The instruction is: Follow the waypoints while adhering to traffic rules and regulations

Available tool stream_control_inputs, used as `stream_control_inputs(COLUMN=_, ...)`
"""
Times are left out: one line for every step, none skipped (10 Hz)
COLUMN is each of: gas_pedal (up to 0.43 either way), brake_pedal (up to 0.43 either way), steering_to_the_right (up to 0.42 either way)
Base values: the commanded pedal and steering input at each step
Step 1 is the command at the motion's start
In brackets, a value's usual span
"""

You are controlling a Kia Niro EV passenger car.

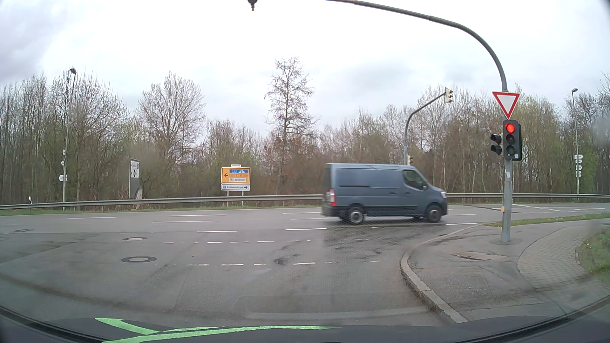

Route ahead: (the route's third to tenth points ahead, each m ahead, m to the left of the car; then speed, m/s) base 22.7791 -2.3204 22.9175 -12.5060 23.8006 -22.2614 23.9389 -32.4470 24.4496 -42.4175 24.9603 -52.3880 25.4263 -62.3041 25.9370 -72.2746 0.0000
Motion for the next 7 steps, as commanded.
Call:
stream_control_inputs(gas_pedal=0.0, brake_pedal=0.348, steering_to_the_right=-0.006)
stream_control_inputs(gas_pedal=0.0, brake_pedal=0.348, steering_to_the_right=-0.006)
stream_control_inputs(gas_pedal=0.0, brake_pedal=0.348, steering_to_the_right=-0.006)
stream_control_inputs(gas_pedal=0.0, brake_pedal=0.348, steering_to_the_right=-0.006)
stream_control_inputs(gas_pedal=0.0, brake_pedal=0.348, steering_to_the_right=-0.006)
stream_control_inputs(gas_pedal=0.0, brake_pedal=0.348, steering_to_the_right=-0.006)
stream_control_inputs(gas_pedal=0.0, brake_pedal=0.348, steering_to_the_right=-0.006)
